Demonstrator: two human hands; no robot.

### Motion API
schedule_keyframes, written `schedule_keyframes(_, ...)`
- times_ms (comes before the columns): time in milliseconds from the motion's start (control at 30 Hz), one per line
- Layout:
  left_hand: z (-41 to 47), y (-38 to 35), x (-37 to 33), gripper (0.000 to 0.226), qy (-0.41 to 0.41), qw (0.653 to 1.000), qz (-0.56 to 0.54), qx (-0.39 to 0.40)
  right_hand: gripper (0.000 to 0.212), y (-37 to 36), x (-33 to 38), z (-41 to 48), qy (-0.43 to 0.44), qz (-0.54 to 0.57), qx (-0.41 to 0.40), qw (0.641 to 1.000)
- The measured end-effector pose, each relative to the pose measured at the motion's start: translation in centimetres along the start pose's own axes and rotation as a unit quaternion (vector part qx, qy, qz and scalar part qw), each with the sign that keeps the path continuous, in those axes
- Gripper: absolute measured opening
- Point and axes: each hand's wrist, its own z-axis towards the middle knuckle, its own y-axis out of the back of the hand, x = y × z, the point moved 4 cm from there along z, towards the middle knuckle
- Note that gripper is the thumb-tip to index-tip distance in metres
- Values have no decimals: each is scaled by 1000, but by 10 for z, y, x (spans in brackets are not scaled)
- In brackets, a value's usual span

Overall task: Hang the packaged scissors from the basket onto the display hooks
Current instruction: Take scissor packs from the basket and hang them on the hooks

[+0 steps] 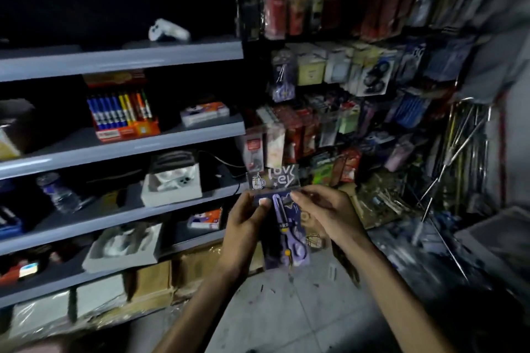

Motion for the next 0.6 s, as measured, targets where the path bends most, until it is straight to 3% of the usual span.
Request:
schedule_keyframes(67, 25, -15, -2, 12, 2, 1000, -6, 23, 15, 11, -5, 24, 13, -26, 4, 1000)
schedule_keyframes(167, 64, -32, 2, 12, 14, 998, -9, 59, 42, 28, -13, 61, 36, -41, 4, 999)
schedule_keyframes(267, 105, -41, 1, 30, 9, 998, 17, 68, 52, 42, -17, 95, 47, -34, 8, 998)
schedule_keyframes(333, 137, -46, -5, 37, 6, 998, 25, 65, 48, 52, -17, 122, 47, -34, 17, 998)
schedule_keyframes(467, 197, -49, -12, 13, -44, 998, 34, 43, 15, 71, -20, 175, 29, -35, 29, 999)
schedule_keyframes(600, 239, -66, -4, 9, -50, 997, 41, 41, 10, 88, -31, 215, 27, -56, 36, 997)
